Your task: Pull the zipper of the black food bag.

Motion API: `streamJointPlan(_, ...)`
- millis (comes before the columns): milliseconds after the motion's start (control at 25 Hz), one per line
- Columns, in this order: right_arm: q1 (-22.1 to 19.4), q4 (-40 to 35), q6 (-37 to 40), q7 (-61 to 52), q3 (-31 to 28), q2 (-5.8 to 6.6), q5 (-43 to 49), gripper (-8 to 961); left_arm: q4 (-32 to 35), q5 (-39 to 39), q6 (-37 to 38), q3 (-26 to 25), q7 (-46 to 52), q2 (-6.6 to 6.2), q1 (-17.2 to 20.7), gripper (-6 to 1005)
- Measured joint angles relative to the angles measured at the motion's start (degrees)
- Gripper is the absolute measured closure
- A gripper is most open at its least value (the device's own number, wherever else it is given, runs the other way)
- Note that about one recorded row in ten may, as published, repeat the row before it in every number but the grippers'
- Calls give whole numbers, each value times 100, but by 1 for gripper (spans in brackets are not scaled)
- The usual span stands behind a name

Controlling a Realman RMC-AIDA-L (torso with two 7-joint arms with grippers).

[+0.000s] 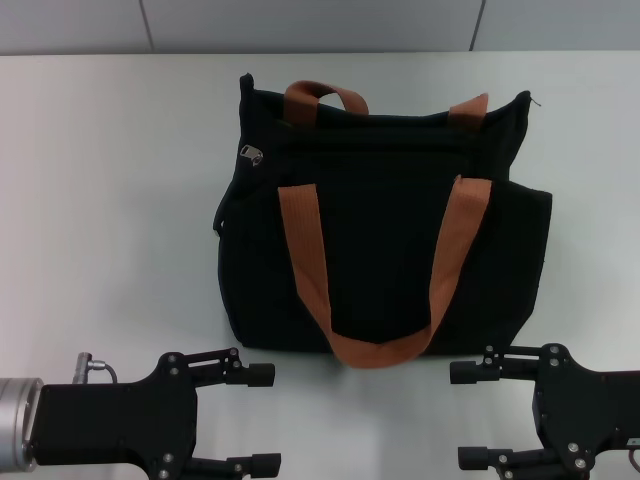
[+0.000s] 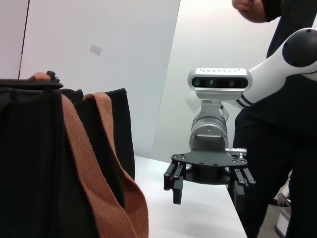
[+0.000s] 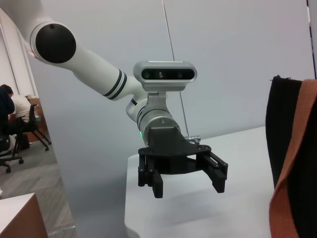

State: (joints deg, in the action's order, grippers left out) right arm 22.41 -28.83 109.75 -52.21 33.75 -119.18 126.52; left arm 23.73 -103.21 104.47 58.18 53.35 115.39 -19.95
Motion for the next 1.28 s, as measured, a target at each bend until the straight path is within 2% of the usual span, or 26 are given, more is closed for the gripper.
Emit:
streamJointPlan(640, 11, 0, 7, 0, 0, 0, -27, 204, 0, -3, 12, 0, 0, -3, 5, 188)
streamJointPlan(720, 11, 0, 8, 0, -1, 0, -44, 205, 0, 20, 140, -139, 0, -2, 12, 188)
streamJointPlan(760, 11, 0, 9, 0, -2, 0, -55, 206, 0, 27, 283, -341, -19, 14, -1, 188)
streamJointPlan(800, 11, 0, 17, -1, -4, 0, -60, 206, 0, 33, 605, -810, -168, 68, -34, 188)
streamJointPlan(840, 10, 0, 20, -16, -8, 0, -69, 207, 0, 34, 657, -888, -202, 79, -39, 188)
streamJointPlan(1080, 13, 0, 30, -39, -9, 6, -121, 210, -25, 308, 1021, -2105, -428, 215, -101, 188)
streamJointPlan(1120, 13, 0, 33, -40, -9, 6, -122, 210, -25, 308, 1021, -2105, -428, 215, -101, 188)
streamJointPlan(1200, 14, 0, 38, -43, -9, 8, -123, 212, -44, 393, 851, -2543, -363, 177, -154, 188)
streamJointPlan(1280, 15, 0, 49, -44, -10, 9, -124, 213, -20, 381, 569, -2716, -256, 83, -202, 188)
